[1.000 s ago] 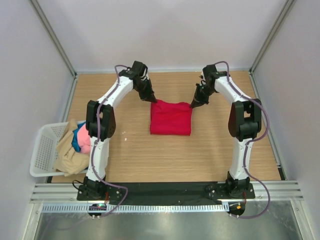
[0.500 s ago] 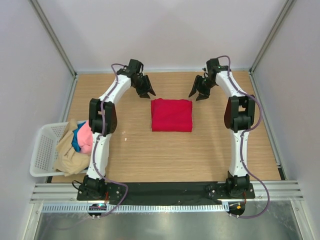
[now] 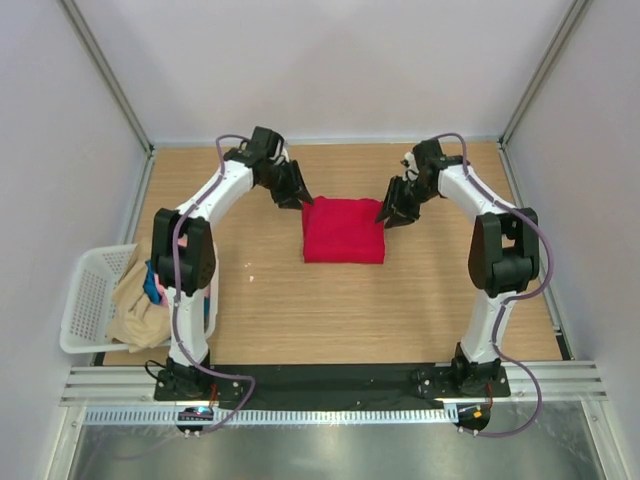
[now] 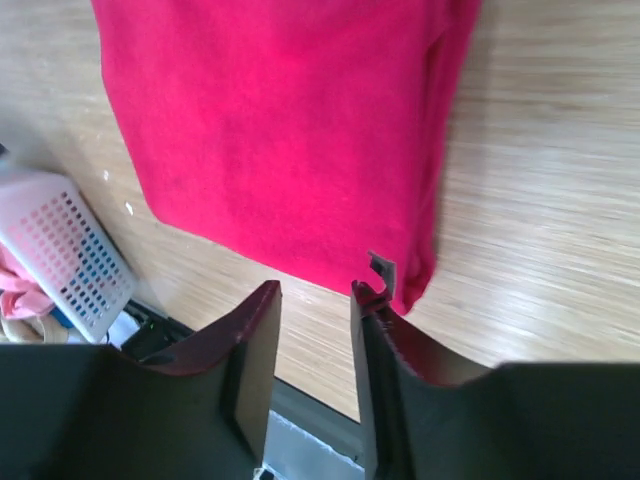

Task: Fold and stack the t-shirts
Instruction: Fold the tshirt

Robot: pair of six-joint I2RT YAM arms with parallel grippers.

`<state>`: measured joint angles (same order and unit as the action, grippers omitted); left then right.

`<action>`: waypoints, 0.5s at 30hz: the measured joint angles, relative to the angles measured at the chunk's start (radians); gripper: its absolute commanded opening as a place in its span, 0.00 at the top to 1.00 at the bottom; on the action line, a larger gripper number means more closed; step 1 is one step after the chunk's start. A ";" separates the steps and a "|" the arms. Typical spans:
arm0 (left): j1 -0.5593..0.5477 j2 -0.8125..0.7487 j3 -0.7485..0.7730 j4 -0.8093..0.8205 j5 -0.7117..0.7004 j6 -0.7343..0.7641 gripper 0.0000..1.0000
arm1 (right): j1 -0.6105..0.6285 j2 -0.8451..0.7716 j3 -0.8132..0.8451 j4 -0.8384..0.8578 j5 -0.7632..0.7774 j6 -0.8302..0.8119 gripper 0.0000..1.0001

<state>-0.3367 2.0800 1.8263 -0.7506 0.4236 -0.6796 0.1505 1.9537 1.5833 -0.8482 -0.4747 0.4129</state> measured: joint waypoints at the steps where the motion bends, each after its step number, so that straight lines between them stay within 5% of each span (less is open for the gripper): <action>1: -0.016 -0.022 -0.042 0.018 0.014 -0.001 0.65 | 0.010 -0.012 -0.035 0.020 -0.016 0.008 0.65; 9: -0.112 -0.034 -0.184 0.114 0.084 -0.013 0.72 | 0.009 0.042 -0.140 0.304 -0.115 0.146 0.94; 15: -0.094 0.078 -0.071 0.235 0.144 -0.036 0.73 | 0.003 0.179 -0.088 0.496 -0.172 0.254 0.98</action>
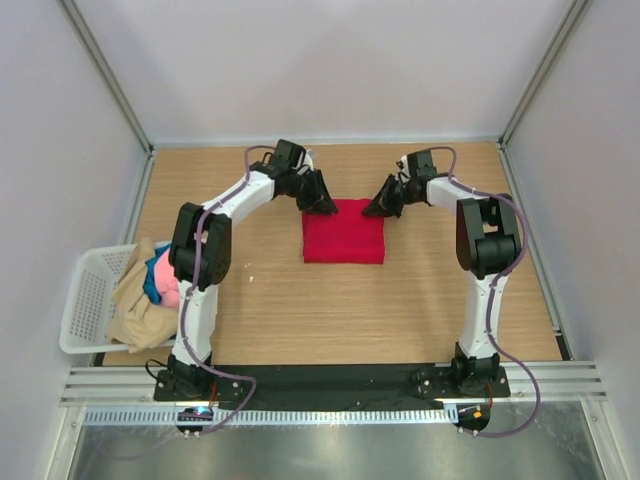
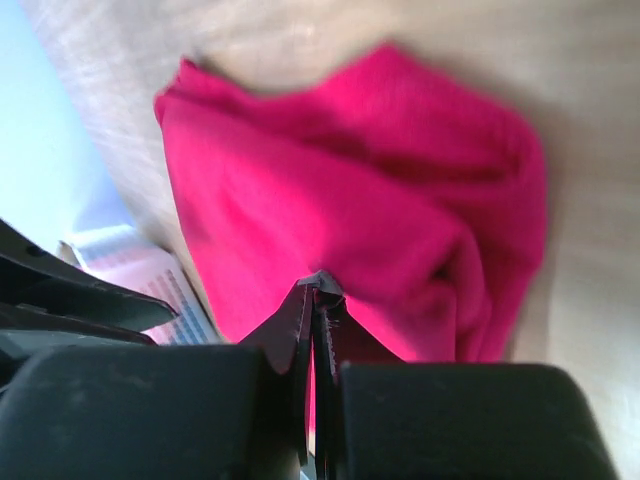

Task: Fold and stack the t-shirts
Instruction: Fold the tshirt

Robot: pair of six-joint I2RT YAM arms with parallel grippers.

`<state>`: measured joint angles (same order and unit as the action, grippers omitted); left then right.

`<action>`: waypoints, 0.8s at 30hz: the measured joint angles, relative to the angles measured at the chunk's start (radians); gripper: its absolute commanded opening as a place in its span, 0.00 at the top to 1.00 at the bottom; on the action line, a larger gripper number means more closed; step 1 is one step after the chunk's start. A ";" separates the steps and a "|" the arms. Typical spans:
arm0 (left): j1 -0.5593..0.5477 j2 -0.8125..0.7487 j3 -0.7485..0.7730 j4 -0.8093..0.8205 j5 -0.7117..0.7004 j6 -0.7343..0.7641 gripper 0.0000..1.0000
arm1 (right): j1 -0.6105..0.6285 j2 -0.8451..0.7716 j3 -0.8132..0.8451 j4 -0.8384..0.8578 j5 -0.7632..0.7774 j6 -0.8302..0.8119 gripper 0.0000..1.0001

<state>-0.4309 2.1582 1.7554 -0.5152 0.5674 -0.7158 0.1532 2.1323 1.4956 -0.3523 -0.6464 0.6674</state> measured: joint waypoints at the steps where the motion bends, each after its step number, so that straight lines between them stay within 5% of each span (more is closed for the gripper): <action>1: 0.003 0.027 0.021 0.023 0.013 -0.009 0.74 | -0.003 0.017 0.004 0.027 -0.007 0.017 0.99; 11: 0.028 0.277 0.149 0.169 0.063 -0.104 0.76 | -0.061 0.203 0.080 0.279 -0.105 0.157 0.99; 24: 0.151 0.330 0.177 0.286 0.084 -0.145 0.75 | -0.097 0.299 0.106 0.510 -0.185 0.300 0.98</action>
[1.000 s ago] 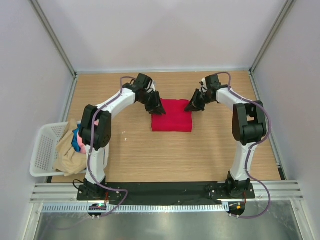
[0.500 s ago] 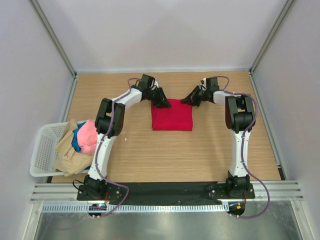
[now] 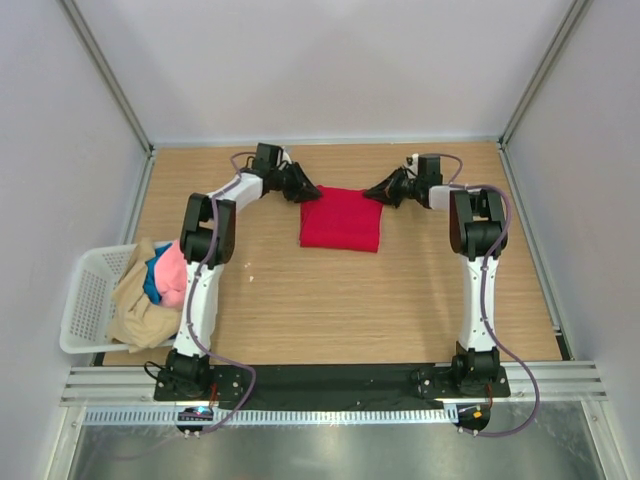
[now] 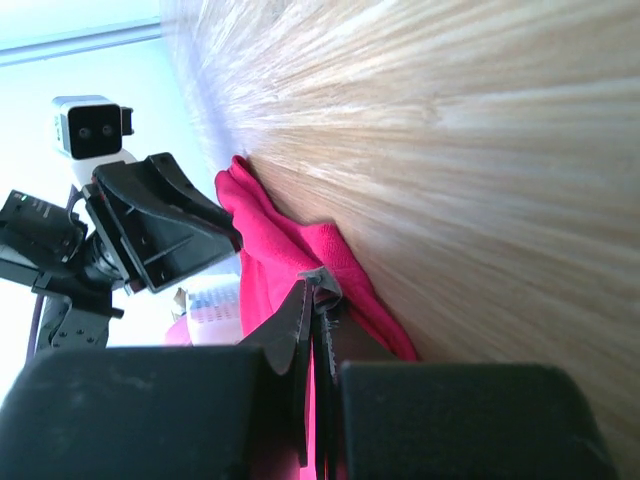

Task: Fold and stack the t-shirts
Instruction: Fold the tshirt

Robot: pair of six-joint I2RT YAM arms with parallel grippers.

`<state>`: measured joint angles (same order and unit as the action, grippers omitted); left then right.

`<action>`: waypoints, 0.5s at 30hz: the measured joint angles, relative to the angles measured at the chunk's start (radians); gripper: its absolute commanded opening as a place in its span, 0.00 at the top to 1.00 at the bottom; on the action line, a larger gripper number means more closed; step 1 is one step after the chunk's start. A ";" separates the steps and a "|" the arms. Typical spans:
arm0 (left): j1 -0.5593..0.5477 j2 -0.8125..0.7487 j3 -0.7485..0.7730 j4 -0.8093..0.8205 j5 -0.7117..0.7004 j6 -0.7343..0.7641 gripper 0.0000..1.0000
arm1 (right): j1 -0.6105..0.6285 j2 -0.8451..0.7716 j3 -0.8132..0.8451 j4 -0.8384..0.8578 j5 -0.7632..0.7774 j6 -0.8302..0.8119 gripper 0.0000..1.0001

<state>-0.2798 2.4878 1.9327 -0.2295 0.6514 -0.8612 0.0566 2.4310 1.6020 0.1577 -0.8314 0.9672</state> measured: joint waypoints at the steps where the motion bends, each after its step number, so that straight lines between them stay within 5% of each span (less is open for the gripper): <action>1: 0.008 0.000 0.000 0.002 0.000 0.000 0.76 | -0.001 0.005 0.008 -0.004 -0.004 0.001 0.98; 15: -0.023 -0.132 -0.018 -0.097 -0.011 0.005 0.75 | -0.009 -0.026 0.290 -0.467 0.046 -0.223 0.88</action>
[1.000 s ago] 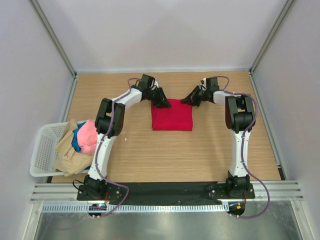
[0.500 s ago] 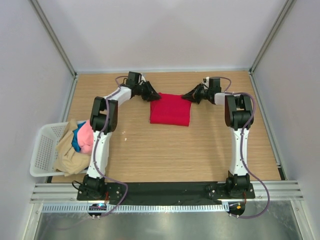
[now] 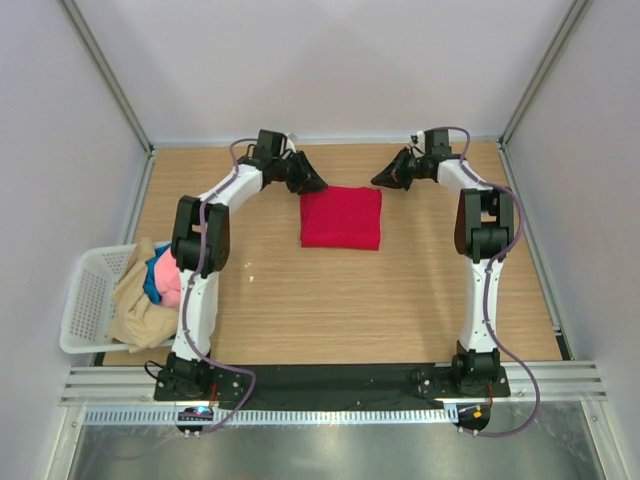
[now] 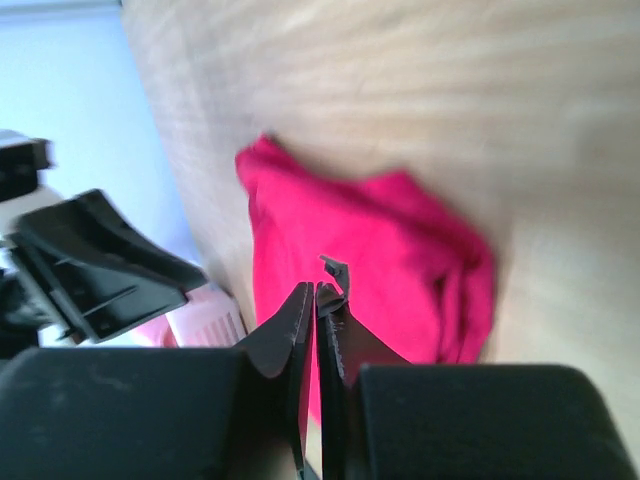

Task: Fold and stack the t-shirts
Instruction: Fold the tshirt

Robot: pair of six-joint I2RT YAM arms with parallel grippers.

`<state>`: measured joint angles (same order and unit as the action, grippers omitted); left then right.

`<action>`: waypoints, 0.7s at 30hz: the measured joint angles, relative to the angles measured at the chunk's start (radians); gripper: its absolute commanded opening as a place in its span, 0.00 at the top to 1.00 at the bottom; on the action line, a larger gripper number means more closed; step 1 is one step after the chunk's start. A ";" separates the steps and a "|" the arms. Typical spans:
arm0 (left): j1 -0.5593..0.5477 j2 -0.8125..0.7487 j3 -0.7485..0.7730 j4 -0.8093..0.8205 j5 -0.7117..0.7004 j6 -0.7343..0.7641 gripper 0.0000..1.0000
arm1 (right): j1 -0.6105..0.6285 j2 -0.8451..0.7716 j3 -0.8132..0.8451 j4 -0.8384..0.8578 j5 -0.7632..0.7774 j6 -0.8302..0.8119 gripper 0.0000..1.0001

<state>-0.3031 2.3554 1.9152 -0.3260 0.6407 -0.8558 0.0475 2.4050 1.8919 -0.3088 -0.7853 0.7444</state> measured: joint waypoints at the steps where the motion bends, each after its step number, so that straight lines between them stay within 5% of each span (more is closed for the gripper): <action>1: -0.010 -0.034 -0.017 -0.003 -0.003 0.000 0.76 | 0.002 -0.024 -0.009 -0.031 0.001 -0.024 0.88; 8: -0.092 -0.164 -0.162 0.047 0.010 -0.005 0.80 | 0.094 -0.218 -0.197 -0.142 -0.042 -0.166 0.96; 15: -0.120 -0.157 -0.404 0.060 -0.005 0.027 0.85 | 0.181 -0.190 -0.355 -0.155 -0.123 -0.247 0.99; 21: -0.102 -0.156 -0.414 0.032 0.006 0.109 0.82 | 0.124 -0.172 -0.462 -0.161 -0.161 -0.283 0.99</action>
<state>-0.4053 2.1998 1.5017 -0.2935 0.6468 -0.7464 0.1719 2.2333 1.4300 -0.4702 -0.9466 0.4610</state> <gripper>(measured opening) 0.152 0.038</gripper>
